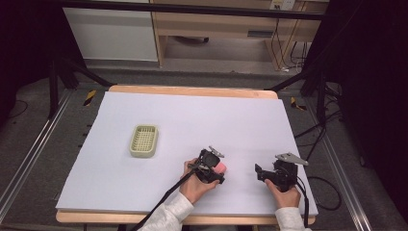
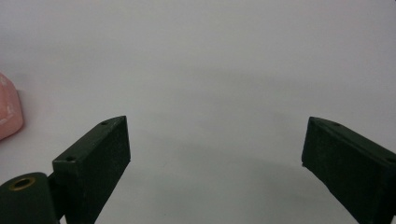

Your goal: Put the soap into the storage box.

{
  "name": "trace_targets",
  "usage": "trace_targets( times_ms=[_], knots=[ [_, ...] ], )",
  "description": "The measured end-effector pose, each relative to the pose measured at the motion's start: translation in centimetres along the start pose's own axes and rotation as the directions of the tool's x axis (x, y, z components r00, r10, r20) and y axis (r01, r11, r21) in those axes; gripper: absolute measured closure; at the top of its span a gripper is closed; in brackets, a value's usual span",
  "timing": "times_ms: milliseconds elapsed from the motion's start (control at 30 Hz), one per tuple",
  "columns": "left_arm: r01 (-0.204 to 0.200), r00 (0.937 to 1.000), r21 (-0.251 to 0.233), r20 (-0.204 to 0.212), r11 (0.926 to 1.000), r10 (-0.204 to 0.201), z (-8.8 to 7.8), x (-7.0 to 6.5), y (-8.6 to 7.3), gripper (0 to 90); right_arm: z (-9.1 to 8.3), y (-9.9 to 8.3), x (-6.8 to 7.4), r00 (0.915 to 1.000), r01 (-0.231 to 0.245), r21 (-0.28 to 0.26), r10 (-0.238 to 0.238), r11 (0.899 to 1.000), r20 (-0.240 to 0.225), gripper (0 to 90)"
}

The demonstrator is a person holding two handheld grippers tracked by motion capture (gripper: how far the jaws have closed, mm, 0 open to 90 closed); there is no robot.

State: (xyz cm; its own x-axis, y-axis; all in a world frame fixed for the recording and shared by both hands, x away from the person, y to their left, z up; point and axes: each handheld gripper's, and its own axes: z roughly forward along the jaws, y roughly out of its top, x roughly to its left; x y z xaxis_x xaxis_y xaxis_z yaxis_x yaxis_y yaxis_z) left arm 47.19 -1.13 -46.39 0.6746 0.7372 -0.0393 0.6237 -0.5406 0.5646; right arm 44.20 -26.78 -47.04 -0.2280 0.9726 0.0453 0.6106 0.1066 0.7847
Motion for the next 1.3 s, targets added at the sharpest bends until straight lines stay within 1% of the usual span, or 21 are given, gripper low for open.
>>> trace_targets(
  times_ms=[167,333,433,500,533,567,600,700,933,967,1033,1067,1267,1300],
  knots=[
    [-0.002,1.0000,0.001,0.002,1.0000,0.002,-0.1,0.0,0.0,37.0,0.0,0.0,0.0,1.0000,0.000,0.000,0.000,1.000,0.001,8.2],
    [0.001,0.9999,0.006,0.015,1.0000,-0.001,-0.3,0.2,0.0,37.0,0.0,0.0,0.0,1.0000,-0.002,-0.002,0.002,1.000,0.000,8.2],
    [0.004,0.9998,-0.002,0.019,1.0000,-0.004,-0.6,0.4,-0.1,37.1,0.0,0.0,0.0,1.0000,0.001,-0.001,-0.001,1.000,0.003,8.3],
    [-0.001,0.9998,0.001,0.019,1.0000,0.001,-0.9,0.5,-0.1,37.1,0.0,0.0,0.0,1.0000,-0.001,0.000,0.001,1.000,0.004,8.3],
    [0.006,0.9997,-0.004,0.022,1.0000,-0.005,-1.0,0.6,-0.1,37.1,0.0,0.0,0.0,1.0000,-0.001,-0.001,0.001,1.000,0.003,8.3],
    [-0.002,0.9997,0.001,0.024,1.0000,0.002,-1.2,0.7,-0.1,37.1,0.0,0.0,0.0,1.0000,-0.001,0.000,0.001,1.000,0.003,8.3],
    [0.003,0.9997,-0.003,0.023,1.0000,-0.003,-1.3,0.8,-0.1,37.1,0.0,0.0,0.0,1.0000,0.000,-0.001,0.000,1.000,0.003,8.3],
    [-0.001,0.9997,-0.006,0.025,1.0000,0.001,-1.8,1.0,-0.2,37.1,0.0,0.0,0.0,1.0000,-0.005,-0.001,0.005,1.000,0.002,8.3],
    [0.004,0.9998,-0.028,0.021,0.9996,-0.004,-3.1,2.1,-0.6,37.1,-0.1,0.0,0.0,1.0000,-0.001,-0.005,0.001,1.000,0.006,8.3],
    [0.011,0.9998,-0.034,0.019,0.9994,-0.010,-3.3,2.4,-0.7,37.1,-0.1,0.0,0.0,1.0000,0.000,-0.007,0.000,1.000,0.007,8.3],
    [0.008,0.9998,-0.035,0.016,0.9994,-0.008,-3.8,2.9,-0.9,37.1,-0.1,0.0,0.0,1.0000,0.000,-0.007,0.000,1.000,0.007,8.3],
    [0.019,0.9997,-0.044,0.016,0.9988,-0.018,-3.9,3.0,-1.0,37.1,0.0,0.0,0.0,1.0000,-0.001,-0.006,0.001,1.000,0.007,8.3],
    [0.028,0.9996,-0.053,-0.003,0.9982,-0.028,-5.3,4.4,-1.5,37.1,0.0,0.0,0.0,1.0000,0.000,-0.004,0.000,1.000,0.009,8.4],
    [0.035,0.9994,-0.059,-0.006,0.9977,-0.035,-5.6,4.6,-1.6,37.1,0.0,0.0,0.0,1.0000,0.000,-0.003,0.000,1.000,0.009,8.4]
  ],
)
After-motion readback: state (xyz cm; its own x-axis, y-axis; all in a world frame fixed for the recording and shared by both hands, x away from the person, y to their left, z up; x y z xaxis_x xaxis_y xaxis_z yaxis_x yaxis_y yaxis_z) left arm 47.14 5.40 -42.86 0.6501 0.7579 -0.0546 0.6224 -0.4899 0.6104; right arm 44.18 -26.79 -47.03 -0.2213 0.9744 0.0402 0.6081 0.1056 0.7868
